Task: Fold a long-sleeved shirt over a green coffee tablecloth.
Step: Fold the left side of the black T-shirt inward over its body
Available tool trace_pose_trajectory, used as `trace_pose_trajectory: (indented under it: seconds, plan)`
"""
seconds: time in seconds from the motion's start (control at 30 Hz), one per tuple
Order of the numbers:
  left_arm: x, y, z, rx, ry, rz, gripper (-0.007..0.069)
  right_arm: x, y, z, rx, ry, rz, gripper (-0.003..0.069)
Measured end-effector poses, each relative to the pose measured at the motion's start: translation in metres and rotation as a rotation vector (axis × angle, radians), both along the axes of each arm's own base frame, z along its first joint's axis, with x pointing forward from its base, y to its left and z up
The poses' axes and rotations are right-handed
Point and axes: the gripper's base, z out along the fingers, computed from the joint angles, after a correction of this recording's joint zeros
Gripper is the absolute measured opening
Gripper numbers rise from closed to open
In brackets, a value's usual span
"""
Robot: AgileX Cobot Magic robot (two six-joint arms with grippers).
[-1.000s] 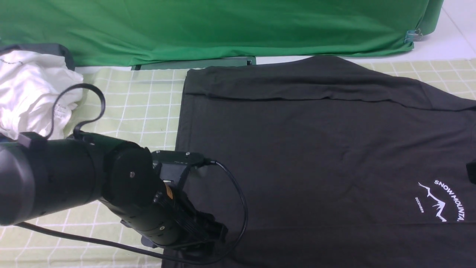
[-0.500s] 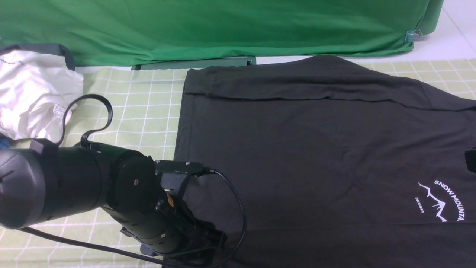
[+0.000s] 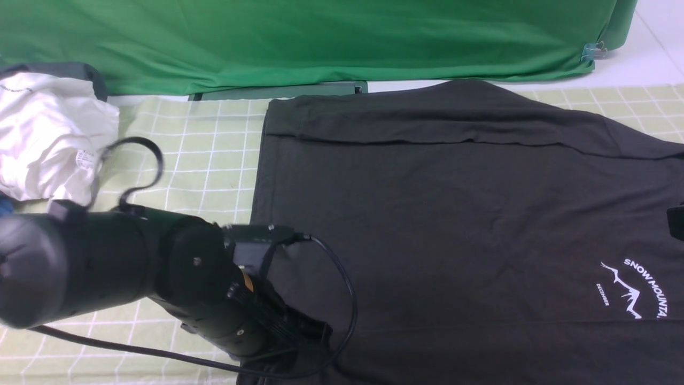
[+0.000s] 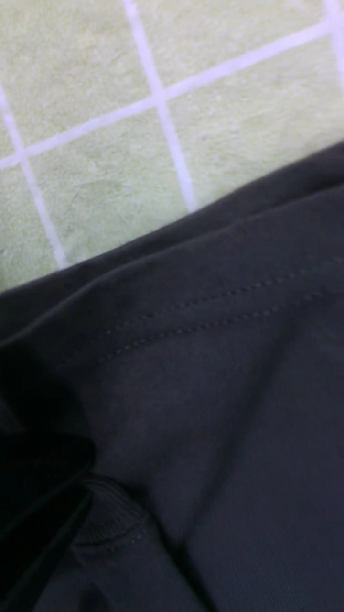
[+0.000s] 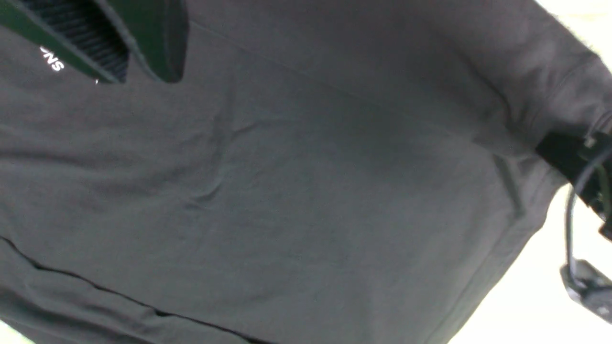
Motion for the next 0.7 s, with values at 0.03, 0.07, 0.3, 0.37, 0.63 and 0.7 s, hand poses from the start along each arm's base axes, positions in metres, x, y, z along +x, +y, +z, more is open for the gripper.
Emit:
trace_pose_trajectory:
  seconds: [0.03,0.07,0.3,0.37,0.63,0.7]
  plan:
    - [-0.001,0.0,0.005,-0.013,-0.017,0.008,0.0019,0.0,0.0,0.0,0.0,0.0,0.0,0.0107]
    - [-0.001,0.002,0.015,-0.037,-0.039,0.032,0.0019,0.0,0.0,0.0,0.0,0.0,0.0,0.0108]
    - [0.003,0.016,0.059,-0.11,-0.091,0.125,0.0019,0.0,0.0,0.0,0.0,0.0,0.0,0.0118]
    - [0.002,0.018,0.056,-0.091,-0.067,0.121,0.0019,0.0,0.0,0.0,0.0,0.0,0.0,0.012]
    - [-0.002,0.015,0.03,-0.049,0.102,0.124,0.0019,0.0,0.0,0.0,0.001,-0.003,-0.001,0.0134]
    - [-0.002,0.016,0.025,-0.034,0.115,0.118,0.002,0.0,0.0,0.0,0.001,-0.003,-0.001,0.0136]
